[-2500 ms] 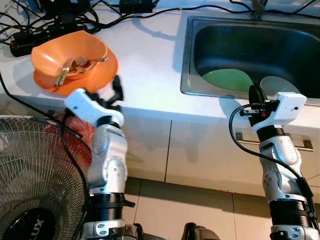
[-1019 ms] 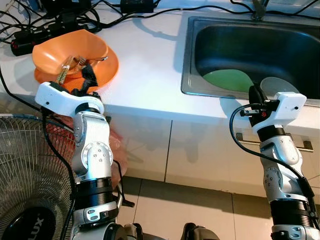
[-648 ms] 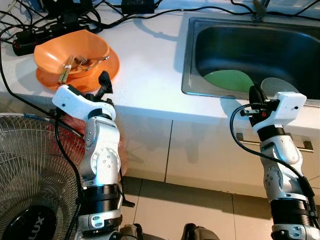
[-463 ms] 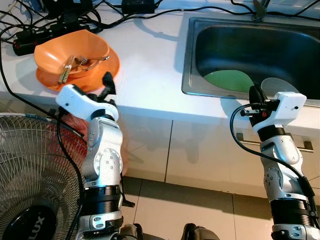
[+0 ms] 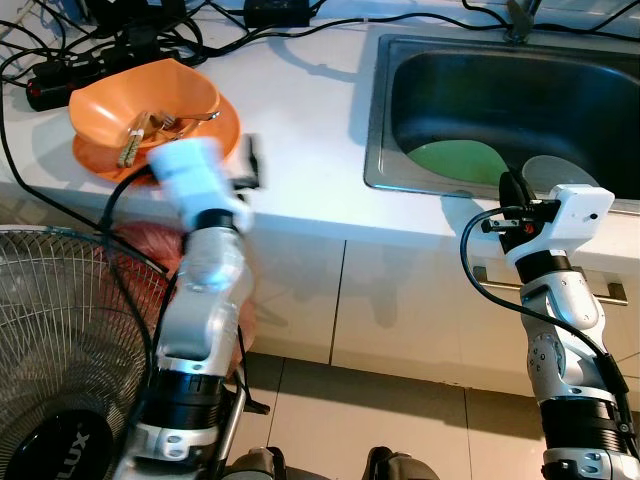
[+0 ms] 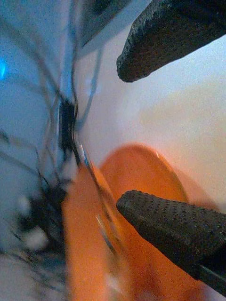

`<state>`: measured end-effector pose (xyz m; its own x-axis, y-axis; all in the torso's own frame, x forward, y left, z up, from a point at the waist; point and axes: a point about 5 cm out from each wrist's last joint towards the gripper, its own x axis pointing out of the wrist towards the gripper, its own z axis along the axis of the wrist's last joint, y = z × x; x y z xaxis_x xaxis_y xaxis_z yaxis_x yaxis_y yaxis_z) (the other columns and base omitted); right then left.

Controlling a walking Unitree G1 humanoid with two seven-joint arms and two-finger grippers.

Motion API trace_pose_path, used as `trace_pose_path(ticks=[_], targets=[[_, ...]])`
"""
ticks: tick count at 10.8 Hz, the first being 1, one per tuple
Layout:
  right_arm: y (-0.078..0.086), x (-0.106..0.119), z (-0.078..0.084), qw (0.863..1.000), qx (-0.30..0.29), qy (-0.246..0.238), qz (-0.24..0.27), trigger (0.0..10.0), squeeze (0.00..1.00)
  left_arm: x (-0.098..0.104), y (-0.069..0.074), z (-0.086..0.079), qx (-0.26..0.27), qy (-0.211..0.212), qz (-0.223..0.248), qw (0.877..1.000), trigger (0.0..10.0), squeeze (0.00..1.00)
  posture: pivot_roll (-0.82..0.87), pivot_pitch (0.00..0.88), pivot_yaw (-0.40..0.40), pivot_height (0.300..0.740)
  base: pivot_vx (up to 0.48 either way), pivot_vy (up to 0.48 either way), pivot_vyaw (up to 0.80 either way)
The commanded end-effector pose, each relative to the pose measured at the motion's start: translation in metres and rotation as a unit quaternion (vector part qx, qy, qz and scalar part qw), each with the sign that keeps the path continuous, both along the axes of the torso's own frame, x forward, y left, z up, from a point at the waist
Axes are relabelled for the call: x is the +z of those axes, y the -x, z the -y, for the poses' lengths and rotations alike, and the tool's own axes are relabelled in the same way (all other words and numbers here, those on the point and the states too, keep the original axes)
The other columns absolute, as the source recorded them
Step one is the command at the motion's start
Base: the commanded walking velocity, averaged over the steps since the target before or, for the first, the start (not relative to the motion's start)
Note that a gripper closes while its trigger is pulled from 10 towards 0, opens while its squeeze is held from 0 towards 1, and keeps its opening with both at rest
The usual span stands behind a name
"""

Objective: Kitchen organization

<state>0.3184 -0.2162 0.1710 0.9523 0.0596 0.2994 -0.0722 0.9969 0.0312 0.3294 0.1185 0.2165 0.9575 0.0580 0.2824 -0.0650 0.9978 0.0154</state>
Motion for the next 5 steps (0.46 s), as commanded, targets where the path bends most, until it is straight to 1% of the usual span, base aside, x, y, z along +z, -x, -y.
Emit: trace_pose_path(ticks=[1,2,3,4,5], targets=[[0.001,-0.021,-0.001,0.999,-0.001,-0.012,-0.048,10.0,0.00,0.006,0.001,0.013,-0.023,-0.060,0.016,0.998,10.0,0.00,0.03,0.178,0.048,0.740,0.000,0.000,0.00],[0.002,-0.021,0.000,0.999,-0.002,-0.012,-0.047,10.0,0.00,0.008,0.004,0.028,-0.058,-0.152,0.040,0.986,10.0,0.00,0.03,0.178,0.048,0.740,0.000,0.000,0.00],[0.002,-0.021,0.000,0.999,-0.003,-0.014,-0.048,10.0,0.00,0.006,0.006,0.039,-0.085,-0.224,0.045,0.970,10.0,0.00,0.04,0.178,0.050,0.740,0.000,0.000,0.00],[0.001,-0.022,0.000,0.999,-0.002,-0.015,-0.048,10.0,0.00,0.003,0.005,0.044,-0.092,-0.281,0.039,0.955,10.0,0.00,0.04,0.178,0.050,0.740,0.000,0.000,0.00],[0.001,-0.022,-0.001,0.999,-0.002,-0.017,-0.049,10.0,0.00,0.000,-0.001,0.045,-0.088,-0.406,0.022,0.910,10.0,0.00,0.04,0.175,0.052,0.740,0.000,0.000,0.00]])
